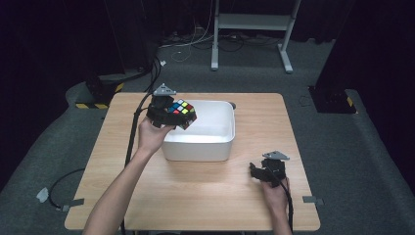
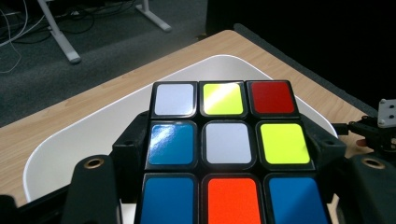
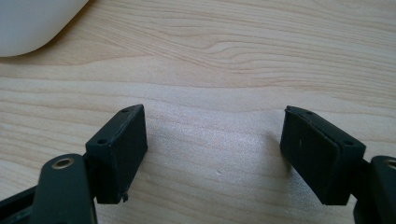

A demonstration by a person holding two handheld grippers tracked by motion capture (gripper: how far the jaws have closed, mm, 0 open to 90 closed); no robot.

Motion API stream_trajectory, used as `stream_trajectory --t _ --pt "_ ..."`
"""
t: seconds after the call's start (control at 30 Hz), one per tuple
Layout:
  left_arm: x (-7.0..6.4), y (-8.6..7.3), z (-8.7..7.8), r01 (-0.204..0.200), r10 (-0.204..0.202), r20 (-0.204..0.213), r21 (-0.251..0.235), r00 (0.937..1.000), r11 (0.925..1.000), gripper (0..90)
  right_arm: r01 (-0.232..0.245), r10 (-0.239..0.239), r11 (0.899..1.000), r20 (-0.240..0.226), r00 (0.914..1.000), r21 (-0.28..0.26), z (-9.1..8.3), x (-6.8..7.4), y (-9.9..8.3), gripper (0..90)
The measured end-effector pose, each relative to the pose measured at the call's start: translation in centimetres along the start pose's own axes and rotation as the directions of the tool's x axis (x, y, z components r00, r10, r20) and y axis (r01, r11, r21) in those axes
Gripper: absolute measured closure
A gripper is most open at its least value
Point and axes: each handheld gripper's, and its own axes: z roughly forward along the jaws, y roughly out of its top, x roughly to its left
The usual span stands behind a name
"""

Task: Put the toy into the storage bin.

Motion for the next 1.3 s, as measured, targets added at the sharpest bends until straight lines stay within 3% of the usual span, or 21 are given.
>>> stream_trajectory --t 0.93,1.3 --pt "-0.4 1.2 3.5 -0.017 0.018 -0.029 0.045 0.9994 0.9988 33.7 0.000 0.000 1.000 0.000 1.0000 0.000 0.0 0.0 0.0 22.6" --pt "-0.1 1.1 4.9 -0.003 0.005 -0.035 0.065 0.9994 0.9979 33.7 0.000 0.000 1.000 0.000 1.0000 -0.001 0.0 0.0 0.0 22.6"
